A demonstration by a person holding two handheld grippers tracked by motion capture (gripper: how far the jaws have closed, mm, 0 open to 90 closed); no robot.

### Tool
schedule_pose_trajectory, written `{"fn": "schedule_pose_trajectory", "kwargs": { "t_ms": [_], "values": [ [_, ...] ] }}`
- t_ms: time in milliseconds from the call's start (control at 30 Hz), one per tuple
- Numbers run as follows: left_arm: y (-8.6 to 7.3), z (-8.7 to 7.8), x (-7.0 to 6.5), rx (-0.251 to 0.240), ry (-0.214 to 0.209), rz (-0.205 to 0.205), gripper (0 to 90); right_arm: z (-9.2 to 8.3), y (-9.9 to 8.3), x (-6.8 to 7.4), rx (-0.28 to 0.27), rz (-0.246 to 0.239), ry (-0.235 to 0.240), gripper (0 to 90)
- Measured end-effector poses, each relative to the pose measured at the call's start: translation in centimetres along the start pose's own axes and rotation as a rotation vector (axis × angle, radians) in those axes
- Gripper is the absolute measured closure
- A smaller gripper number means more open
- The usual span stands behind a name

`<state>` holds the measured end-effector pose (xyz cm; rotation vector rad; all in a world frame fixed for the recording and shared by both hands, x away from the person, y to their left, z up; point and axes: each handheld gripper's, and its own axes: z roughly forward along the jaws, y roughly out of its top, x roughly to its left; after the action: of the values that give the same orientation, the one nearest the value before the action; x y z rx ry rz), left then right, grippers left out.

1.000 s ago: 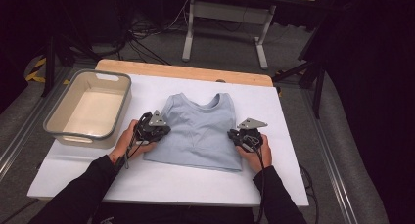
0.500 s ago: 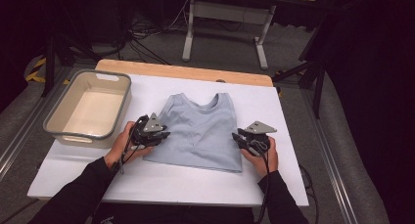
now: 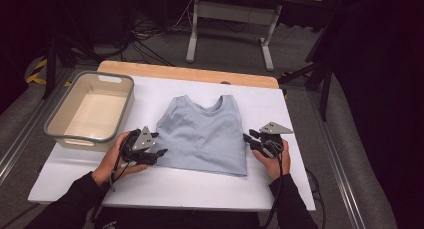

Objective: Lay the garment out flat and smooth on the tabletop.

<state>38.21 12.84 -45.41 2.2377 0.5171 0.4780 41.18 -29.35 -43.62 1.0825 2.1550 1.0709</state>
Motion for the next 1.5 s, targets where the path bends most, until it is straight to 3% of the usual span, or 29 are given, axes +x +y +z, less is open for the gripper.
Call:
{"fn": "schedule_pose_trajectory", "kwargs": {
  "t_ms": [33, 133, 267, 367, 400, 533, 633, 767, 967, 1067, 1300, 1400, 1500],
  "values": [
    [-0.2, 0.0, -0.2, 0.012, -0.013, 0.012, 46.0, 0.1, 0.0, 0.1, 0.011, -0.006, 0.0, 64.5],
    [-0.5, 0.0, -0.5, 0.036, -0.04, 0.017, 48.5, 0.5, -0.1, 0.1, 0.044, 0.002, 0.009, 61.5],
    [-0.9, 0.3, -0.3, 0.046, -0.084, -0.03, 47.6, 1.3, -0.6, 0.1, 0.084, 0.03, 0.039, 59.9],
    [-0.9, 0.3, -0.2, 0.056, -0.09, -0.042, 49.1, 1.7, -0.7, 0.2, 0.105, 0.021, 0.045, 60.6],
    [-0.9, 0.3, 0.0, 0.061, -0.122, -0.062, 51.8, 1.8, -0.7, 0.1, 0.107, 0.026, 0.05, 61.7],
    [-0.9, 0.3, -0.2, 0.056, -0.172, -0.042, 70.2, 1.9, -0.9, 0.0, 0.105, 0.043, 0.061, 69.3],
    [-0.7, 0.2, -0.6, 0.071, -0.154, -0.004, 85.4, 1.7, -0.7, 0.3, 0.095, 0.018, 0.037, 74.9],
    [-0.6, 0.0, -0.6, 0.068, -0.144, 0.015, 87.5, 1.2, -0.3, 0.7, 0.067, -0.01, 0.009, 77.3],
    [-0.1, -1.4, -0.6, 0.021, -0.117, 0.034, 88.2, -0.6, 0.9, 1.1, -0.05, 0.004, -0.021, 77.8],
    [0.0, -2.3, -0.6, 0.004, -0.09, 0.038, 88.3, -1.2, 1.6, 1.6, -0.083, -0.008, -0.033, 77.8],
    [-0.3, -4.1, -1.1, -0.019, -0.061, 0.048, 88.3, -0.9, 2.1, 2.5, -0.097, -0.024, -0.029, 77.6],
    [-0.5, -4.3, -1.4, -0.002, -0.054, 0.062, 88.3, -0.7, 2.1, 2.7, -0.095, -0.027, -0.024, 77.4],
    [-0.7, -3.9, -1.9, 0.014, -0.077, 0.07, 88.3, -0.4, 2.0, 2.8, -0.073, -0.039, -0.031, 77.3]
  ]
}}
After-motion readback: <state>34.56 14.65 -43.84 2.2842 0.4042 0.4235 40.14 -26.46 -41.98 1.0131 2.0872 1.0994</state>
